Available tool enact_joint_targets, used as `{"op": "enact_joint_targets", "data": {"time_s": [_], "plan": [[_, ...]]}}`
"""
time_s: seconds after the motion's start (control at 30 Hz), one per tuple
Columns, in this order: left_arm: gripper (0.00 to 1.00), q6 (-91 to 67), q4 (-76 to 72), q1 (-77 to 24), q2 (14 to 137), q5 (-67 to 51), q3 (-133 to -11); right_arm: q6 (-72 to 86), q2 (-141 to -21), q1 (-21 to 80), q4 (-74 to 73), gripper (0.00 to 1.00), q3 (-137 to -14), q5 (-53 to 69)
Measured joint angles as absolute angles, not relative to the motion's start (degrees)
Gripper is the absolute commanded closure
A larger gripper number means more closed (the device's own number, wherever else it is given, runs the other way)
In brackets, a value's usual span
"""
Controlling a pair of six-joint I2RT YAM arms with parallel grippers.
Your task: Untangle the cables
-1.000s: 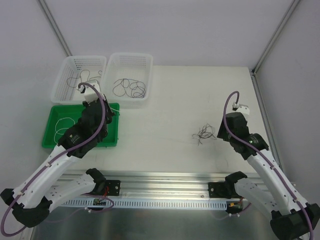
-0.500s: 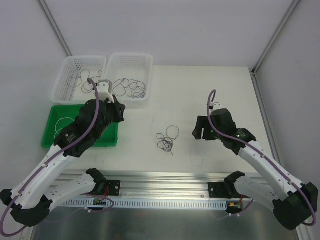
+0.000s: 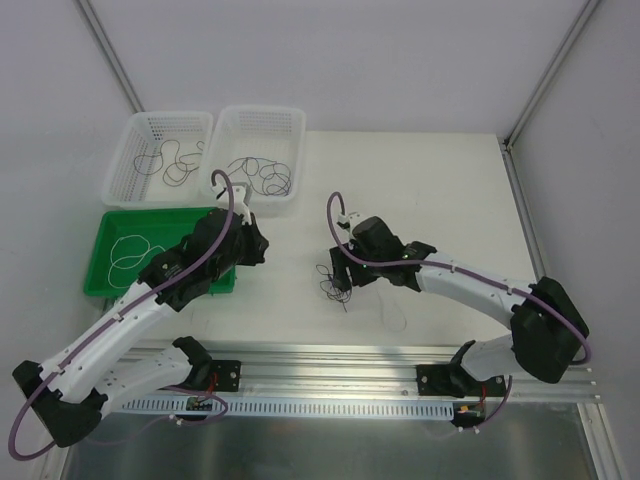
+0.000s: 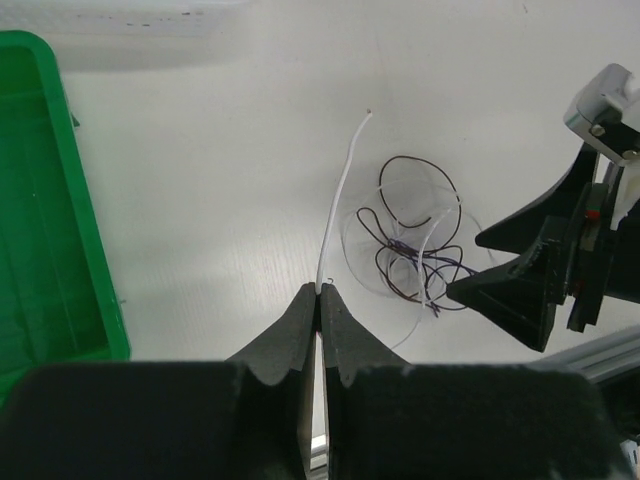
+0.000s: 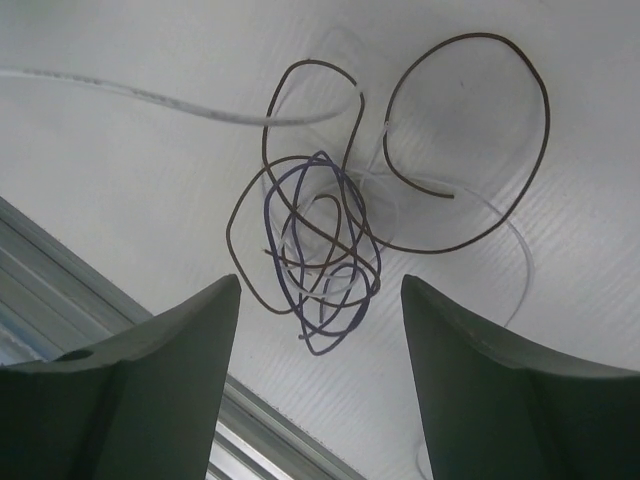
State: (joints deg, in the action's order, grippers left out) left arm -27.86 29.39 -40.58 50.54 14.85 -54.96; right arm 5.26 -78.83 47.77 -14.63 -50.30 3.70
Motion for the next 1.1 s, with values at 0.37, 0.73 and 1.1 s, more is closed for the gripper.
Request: {"op": "enact_joint_targets", "data": {"time_s": [0.37, 0.73, 1.1], "plan": [[1.00, -28.1, 31.4, -40.5, 49.0, 21.8, -52.3, 1.1, -82.3, 47.8, -16.0, 0.99, -52.2, 0.1], [1.00, -26.2, 41.0, -33.4, 48.2, 36.3, -58.5, -3.1, -54.5, 24.9, -31.8, 0.99, -72.4, -7.7], [1.00, -26.1, 44.5, -32.5, 54.6, 37.8, -58.4, -5.9, -48.5, 17.9, -32.5, 0.99, -89.6, -16.0]]}}
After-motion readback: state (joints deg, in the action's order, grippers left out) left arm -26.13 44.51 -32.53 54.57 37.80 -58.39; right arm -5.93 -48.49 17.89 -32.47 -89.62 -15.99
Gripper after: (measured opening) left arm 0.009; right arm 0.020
